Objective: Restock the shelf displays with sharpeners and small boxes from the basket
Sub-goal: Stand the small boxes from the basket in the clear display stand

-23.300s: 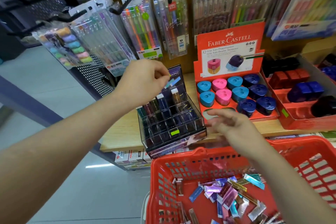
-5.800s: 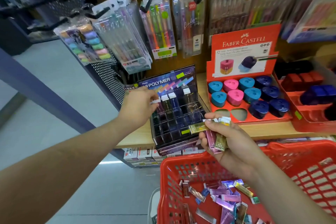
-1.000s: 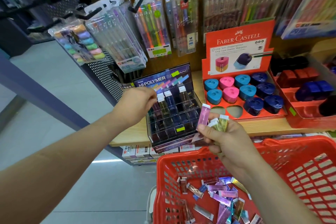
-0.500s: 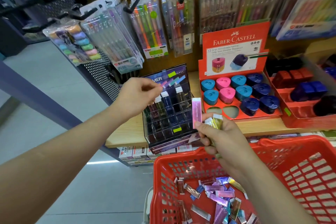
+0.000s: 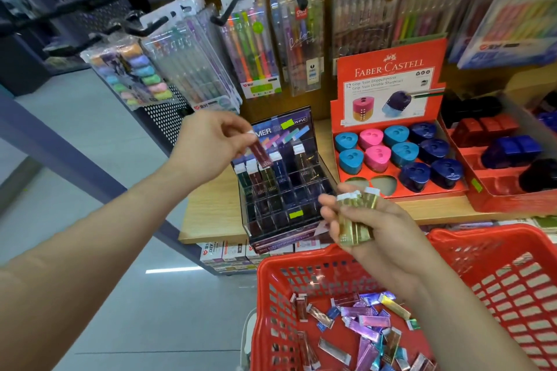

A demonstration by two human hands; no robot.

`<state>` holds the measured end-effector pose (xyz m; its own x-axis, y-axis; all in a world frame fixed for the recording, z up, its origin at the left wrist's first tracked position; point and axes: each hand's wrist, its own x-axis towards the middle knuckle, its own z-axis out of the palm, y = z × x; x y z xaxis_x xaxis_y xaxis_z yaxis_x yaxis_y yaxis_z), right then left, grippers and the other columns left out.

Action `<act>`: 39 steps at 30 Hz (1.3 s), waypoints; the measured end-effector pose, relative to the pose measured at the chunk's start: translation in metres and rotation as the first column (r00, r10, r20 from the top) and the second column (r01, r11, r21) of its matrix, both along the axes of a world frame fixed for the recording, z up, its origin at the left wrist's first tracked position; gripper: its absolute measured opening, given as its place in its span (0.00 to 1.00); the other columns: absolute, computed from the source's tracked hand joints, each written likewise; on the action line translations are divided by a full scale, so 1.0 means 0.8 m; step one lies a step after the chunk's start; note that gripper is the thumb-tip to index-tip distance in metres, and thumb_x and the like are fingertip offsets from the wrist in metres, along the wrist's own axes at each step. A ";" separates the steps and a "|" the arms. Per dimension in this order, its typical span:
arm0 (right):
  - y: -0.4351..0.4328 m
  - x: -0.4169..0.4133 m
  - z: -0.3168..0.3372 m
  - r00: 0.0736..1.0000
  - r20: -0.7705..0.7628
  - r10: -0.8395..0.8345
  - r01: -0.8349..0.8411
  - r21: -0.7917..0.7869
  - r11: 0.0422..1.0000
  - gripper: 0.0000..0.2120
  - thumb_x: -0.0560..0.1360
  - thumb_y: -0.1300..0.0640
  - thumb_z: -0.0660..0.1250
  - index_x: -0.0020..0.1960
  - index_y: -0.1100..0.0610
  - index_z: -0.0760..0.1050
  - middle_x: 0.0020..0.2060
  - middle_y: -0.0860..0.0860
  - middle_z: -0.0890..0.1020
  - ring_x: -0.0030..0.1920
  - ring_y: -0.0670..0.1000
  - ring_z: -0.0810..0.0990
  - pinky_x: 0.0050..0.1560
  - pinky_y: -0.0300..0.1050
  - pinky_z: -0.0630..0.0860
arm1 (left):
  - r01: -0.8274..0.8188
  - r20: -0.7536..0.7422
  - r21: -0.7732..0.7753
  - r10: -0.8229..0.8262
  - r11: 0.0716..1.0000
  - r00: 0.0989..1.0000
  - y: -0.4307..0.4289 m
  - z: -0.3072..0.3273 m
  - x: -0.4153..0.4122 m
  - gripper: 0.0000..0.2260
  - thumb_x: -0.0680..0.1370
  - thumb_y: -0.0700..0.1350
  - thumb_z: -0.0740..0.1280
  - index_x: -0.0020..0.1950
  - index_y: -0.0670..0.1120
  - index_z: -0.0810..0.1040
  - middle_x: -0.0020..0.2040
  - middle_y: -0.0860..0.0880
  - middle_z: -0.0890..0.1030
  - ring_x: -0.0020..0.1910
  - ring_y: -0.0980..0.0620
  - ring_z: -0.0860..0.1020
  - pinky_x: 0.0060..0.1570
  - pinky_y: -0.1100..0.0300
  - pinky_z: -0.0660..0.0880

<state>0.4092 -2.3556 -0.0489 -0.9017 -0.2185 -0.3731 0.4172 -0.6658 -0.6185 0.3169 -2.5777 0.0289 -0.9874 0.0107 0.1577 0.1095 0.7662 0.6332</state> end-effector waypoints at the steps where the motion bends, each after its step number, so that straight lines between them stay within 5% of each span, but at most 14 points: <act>1: 0.002 0.000 0.001 1.000 0.014 -0.005 0.006 -0.023 1.000 0.13 0.77 0.69 0.61 0.61 0.63 0.73 0.51 0.59 0.85 0.46 0.55 0.85 0.39 0.44 0.82 | -0.018 -0.023 -0.057 0.016 0.998 1.000 -0.009 -0.007 -0.003 0.01 0.74 0.44 0.73 0.44 0.47 0.83 0.34 0.51 0.83 0.33 0.55 0.82 0.42 0.57 0.82; 8: 0.001 -0.002 0.002 0.997 0.059 -0.040 0.040 0.004 0.999 0.12 0.77 0.63 0.63 0.60 0.64 0.75 0.51 0.57 0.85 0.49 0.56 0.85 0.39 0.47 0.83 | 0.003 -0.027 -0.227 -0.009 0.974 1.000 -0.023 -0.047 -0.005 0.06 0.74 0.47 0.72 0.47 0.45 0.83 0.36 0.53 0.82 0.39 0.54 0.81 0.50 0.56 0.79; 13: -0.004 -0.001 0.002 0.989 0.107 -0.100 0.099 0.017 0.995 0.03 0.75 0.65 0.66 0.49 0.62 0.76 0.39 0.57 0.85 0.44 0.58 0.86 0.39 0.50 0.84 | 0.032 -0.063 -0.322 -0.055 0.946 0.997 -0.022 -0.061 -0.008 0.08 0.75 0.47 0.71 0.50 0.44 0.83 0.41 0.49 0.84 0.42 0.51 0.81 0.51 0.55 0.78; 21: -0.008 0.002 0.004 0.991 0.118 -0.067 0.056 0.095 0.994 0.04 0.75 0.60 0.68 0.50 0.58 0.75 0.31 0.52 0.81 0.35 0.55 0.85 0.20 0.36 0.73 | 0.114 -0.110 -0.449 -0.181 0.886 0.977 -0.026 -0.085 -0.014 0.08 0.75 0.47 0.71 0.50 0.43 0.84 0.45 0.48 0.81 0.45 0.49 0.78 0.49 0.58 0.74; 24: -0.010 0.002 0.005 0.995 0.079 -0.059 0.050 0.115 0.992 0.02 0.75 0.64 0.67 0.47 0.58 0.76 0.32 0.52 0.82 0.35 0.52 0.85 0.23 0.35 0.73 | 0.117 -0.117 -0.519 -0.206 0.847 0.972 -0.026 -0.092 -0.016 0.09 0.75 0.49 0.72 0.48 0.44 0.83 0.45 0.47 0.81 0.45 0.46 0.78 0.48 0.51 0.76; 30: -0.011 0.002 0.001 0.999 0.014 -0.037 0.034 0.168 0.985 0.09 0.74 0.70 0.67 0.50 0.59 0.77 0.35 0.53 0.83 0.38 0.50 0.84 0.27 0.35 0.74 | 0.145 -0.095 -0.608 -0.253 0.781 0.963 -0.023 -0.097 -0.017 0.07 0.74 0.48 0.72 0.45 0.47 0.78 0.42 0.51 0.75 0.46 0.48 0.75 0.46 0.53 0.74; 33: -0.011 0.001 0.000 0.998 -0.012 -0.067 0.068 0.225 0.972 0.10 0.73 0.68 0.68 0.53 0.59 0.78 0.36 0.53 0.83 0.37 0.49 0.84 0.24 0.34 0.70 | 0.079 -0.047 -0.366 -0.104 0.927 0.993 -0.008 -0.077 -0.015 0.04 0.75 0.49 0.71 0.41 0.52 0.78 0.39 0.55 0.77 0.40 0.55 0.75 0.43 0.57 0.74; 35: -0.011 0.001 0.000 0.996 -0.031 -0.081 0.086 0.258 0.962 0.10 0.73 0.68 0.69 0.53 0.59 0.77 0.36 0.52 0.83 0.37 0.49 0.83 0.24 0.35 0.68 | 0.082 0.147 0.066 -0.091 0.994 0.985 0.014 -0.052 -0.005 0.05 0.76 0.47 0.69 0.40 0.50 0.81 0.36 0.54 0.81 0.35 0.57 0.76 0.39 0.59 0.76; 37: -0.012 0.001 0.000 0.995 -0.049 -0.086 0.096 0.290 0.952 0.10 0.73 0.67 0.69 0.53 0.58 0.77 0.36 0.52 0.83 0.36 0.49 0.83 0.24 0.35 0.67 | 0.095 0.373 0.387 -0.249 0.917 0.894 0.036 -0.033 0.010 0.07 0.77 0.46 0.68 0.45 0.45 0.83 0.37 0.48 0.83 0.34 0.55 0.77 0.37 0.62 0.77; 39: -0.013 0.002 0.001 0.994 -0.068 -0.090 0.107 0.308 0.945 0.10 0.73 0.67 0.70 0.53 0.58 0.76 0.37 0.54 0.83 0.36 0.50 0.83 0.24 0.35 0.66 | 0.126 0.442 0.469 -0.355 0.874 0.824 0.051 -0.027 0.023 0.08 0.76 0.46 0.69 0.47 0.42 0.83 0.37 0.46 0.82 0.34 0.54 0.78 0.36 0.64 0.78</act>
